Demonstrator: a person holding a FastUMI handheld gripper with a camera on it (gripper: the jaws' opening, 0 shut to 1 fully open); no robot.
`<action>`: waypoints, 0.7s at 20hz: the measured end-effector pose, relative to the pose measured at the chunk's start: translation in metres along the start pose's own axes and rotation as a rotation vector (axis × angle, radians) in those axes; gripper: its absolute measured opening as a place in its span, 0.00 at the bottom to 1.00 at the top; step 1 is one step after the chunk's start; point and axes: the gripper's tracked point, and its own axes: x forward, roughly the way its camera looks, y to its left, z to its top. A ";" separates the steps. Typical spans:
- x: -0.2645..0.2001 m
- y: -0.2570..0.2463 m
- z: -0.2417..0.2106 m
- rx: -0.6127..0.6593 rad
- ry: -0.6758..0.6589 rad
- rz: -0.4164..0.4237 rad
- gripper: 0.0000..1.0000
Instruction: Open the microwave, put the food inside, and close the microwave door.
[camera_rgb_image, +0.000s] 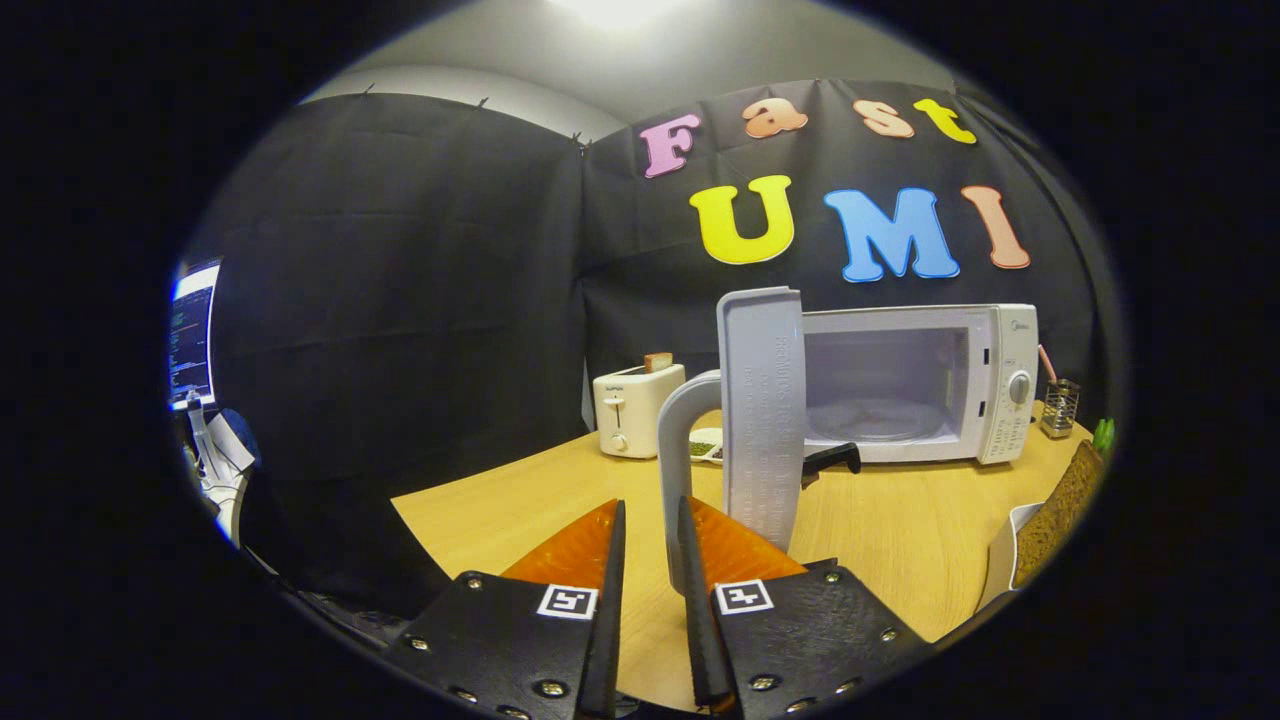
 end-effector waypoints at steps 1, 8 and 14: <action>0.005 0.009 -0.001 0.008 -0.007 0.015 0.28; 0.037 0.066 -0.003 0.017 -0.019 0.141 0.27; -0.018 0.094 0.021 -0.001 -0.071 0.277 0.51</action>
